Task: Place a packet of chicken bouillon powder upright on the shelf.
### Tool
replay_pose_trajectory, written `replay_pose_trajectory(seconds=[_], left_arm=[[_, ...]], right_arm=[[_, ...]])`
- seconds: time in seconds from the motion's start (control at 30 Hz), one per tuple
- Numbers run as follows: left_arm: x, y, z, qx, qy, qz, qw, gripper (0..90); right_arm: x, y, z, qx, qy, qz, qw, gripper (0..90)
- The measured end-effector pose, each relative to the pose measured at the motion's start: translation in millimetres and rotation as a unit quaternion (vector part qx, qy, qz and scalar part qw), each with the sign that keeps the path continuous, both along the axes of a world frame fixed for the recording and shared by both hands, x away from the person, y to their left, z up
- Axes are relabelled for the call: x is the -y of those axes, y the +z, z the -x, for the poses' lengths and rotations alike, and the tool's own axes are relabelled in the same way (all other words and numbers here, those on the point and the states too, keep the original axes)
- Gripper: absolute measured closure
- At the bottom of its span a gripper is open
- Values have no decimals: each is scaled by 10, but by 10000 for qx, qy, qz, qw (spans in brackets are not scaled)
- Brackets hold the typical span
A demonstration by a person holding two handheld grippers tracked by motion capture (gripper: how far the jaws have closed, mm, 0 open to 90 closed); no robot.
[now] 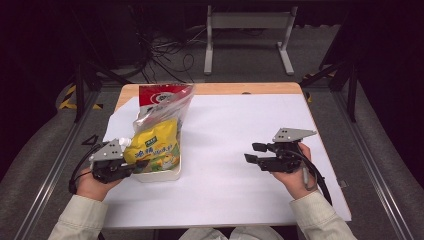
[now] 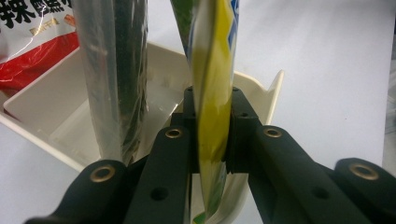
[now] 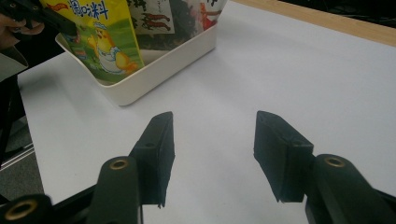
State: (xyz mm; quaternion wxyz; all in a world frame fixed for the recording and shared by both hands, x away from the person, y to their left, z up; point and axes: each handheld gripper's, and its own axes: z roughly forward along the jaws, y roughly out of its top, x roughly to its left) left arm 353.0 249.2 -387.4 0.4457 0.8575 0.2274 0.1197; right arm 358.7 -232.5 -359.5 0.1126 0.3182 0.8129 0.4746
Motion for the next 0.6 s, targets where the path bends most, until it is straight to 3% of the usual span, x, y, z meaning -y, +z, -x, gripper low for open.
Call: replay_pose_trajectory(seconds=[0.17,0.23,0.27,0.3,0.33,0.47,0.6], left_arm=[[17,19,12,-71,126,-19,9999,809],[8,38,13,-73,148,123,9998,776],[-14,66,21,-89,129,322,9994,729],[-14,66,21,-89,129,322,9994,668],[-53,131,43,-115,138,600,9980,617],[-75,187,128,-31,233,752,9969,438],[-163,243,229,51,435,928,9947,316]], right_arm=[[50,0,3,0,-46,-33,10000,456],[74,-2,6,11,-72,-26,10000,435],[85,-4,7,32,-93,-27,9999,420],[85,-4,7,32,-93,-27,9999,420],[117,-5,9,64,-113,-45,9999,391],[183,-1,26,141,-162,-32,9998,367],[274,6,60,206,-180,-32,9996,359]])
